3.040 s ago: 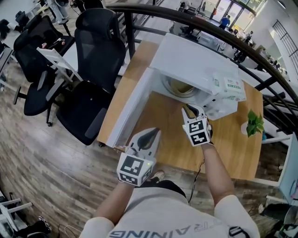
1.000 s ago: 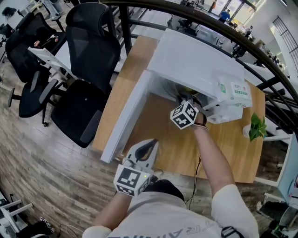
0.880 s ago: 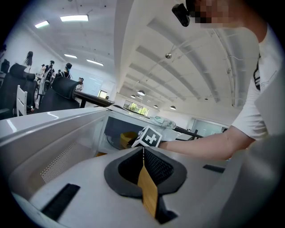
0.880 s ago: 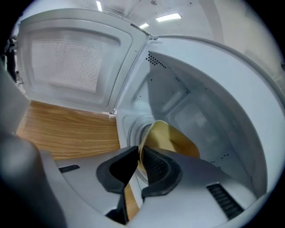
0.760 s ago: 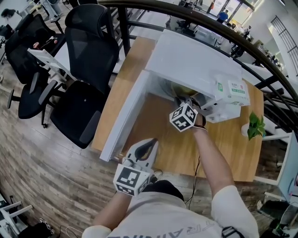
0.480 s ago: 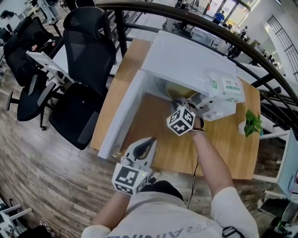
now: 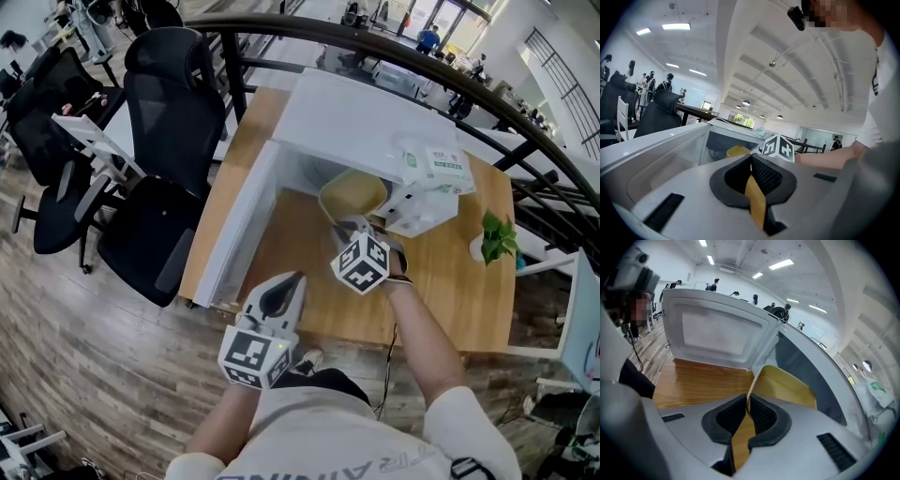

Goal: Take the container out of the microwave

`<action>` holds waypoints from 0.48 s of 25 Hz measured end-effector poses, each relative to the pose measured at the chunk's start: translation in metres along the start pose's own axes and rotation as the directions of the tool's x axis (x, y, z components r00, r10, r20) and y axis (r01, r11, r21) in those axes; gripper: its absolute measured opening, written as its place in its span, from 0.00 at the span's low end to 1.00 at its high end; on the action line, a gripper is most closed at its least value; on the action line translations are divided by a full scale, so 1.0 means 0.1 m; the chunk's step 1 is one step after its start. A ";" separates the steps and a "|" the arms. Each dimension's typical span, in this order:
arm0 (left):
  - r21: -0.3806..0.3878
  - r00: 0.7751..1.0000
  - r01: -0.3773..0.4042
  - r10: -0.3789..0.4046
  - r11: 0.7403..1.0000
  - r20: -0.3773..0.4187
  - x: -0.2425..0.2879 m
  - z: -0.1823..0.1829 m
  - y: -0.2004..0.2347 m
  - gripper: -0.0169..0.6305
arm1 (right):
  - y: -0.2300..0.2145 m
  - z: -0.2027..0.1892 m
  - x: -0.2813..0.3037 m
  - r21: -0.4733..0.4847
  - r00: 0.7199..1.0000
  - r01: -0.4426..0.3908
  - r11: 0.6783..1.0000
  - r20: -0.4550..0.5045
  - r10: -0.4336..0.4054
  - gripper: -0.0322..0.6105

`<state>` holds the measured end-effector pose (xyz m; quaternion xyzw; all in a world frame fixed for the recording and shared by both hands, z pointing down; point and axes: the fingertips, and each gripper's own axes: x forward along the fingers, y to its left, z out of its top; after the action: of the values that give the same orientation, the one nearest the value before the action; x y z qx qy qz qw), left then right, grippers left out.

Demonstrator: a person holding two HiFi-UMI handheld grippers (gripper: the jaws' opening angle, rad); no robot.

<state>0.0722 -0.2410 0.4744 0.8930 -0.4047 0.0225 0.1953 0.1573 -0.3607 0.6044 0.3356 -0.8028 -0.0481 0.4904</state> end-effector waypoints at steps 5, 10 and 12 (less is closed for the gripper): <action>0.014 1.000 0.007 -0.007 1.000 0.014 -0.05 0.03 -0.13 0.08 | 0.16 -0.16 -0.32 0.031 1.000 0.002 1.000 0.001 -0.002 0.11; 0.038 1.000 0.020 -0.021 0.999 0.012 0.00 -0.02 -0.33 0.08 | 0.31 -0.40 -0.67 0.057 1.000 -0.004 0.998 -0.004 0.004 0.11; 0.052 1.000 0.026 -0.027 0.998 0.009 0.01 -0.03 -0.39 0.08 | 0.38 -0.47 -0.81 0.065 1.000 -0.004 0.998 -0.005 0.004 0.11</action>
<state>0.1018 -0.2168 0.4643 0.9031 -0.3932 0.0259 0.1705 0.2010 -0.2724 0.5822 0.3498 -0.8033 -0.0200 0.4816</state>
